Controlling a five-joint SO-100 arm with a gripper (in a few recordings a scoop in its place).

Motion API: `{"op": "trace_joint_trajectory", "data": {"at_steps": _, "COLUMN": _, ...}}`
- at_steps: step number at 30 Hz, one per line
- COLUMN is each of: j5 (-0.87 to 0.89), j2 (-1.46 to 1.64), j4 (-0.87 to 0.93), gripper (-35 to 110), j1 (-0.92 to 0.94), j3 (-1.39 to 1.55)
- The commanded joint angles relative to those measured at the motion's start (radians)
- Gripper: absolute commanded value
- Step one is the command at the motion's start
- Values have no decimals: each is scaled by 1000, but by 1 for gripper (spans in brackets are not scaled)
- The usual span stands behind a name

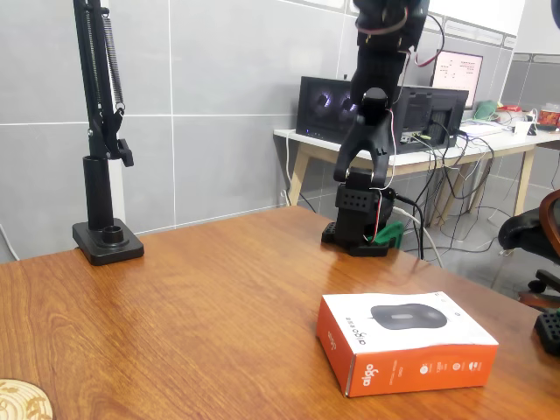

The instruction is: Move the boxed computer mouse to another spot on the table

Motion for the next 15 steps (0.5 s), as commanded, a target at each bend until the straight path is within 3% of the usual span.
{"op": "trace_joint_trajectory", "data": {"at_steps": 1, "j5": -83, "j2": -104, "j4": -6, "gripper": 7, "j1": -32, "j3": -2}}
{"op": "trace_joint_trajectory", "data": {"at_steps": 7, "j5": -255, "j2": -265, "j4": 89, "gripper": 14, "j1": -199, "j3": -58}}
{"op": "trace_joint_trajectory", "data": {"at_steps": 12, "j5": -281, "j2": -132, "j4": 83, "gripper": 23, "j1": -238, "j3": 143}}
{"op": "trace_joint_trajectory", "data": {"at_steps": 15, "j5": -288, "j2": -58, "j4": 204, "gripper": 27, "j1": -256, "j3": 176}}
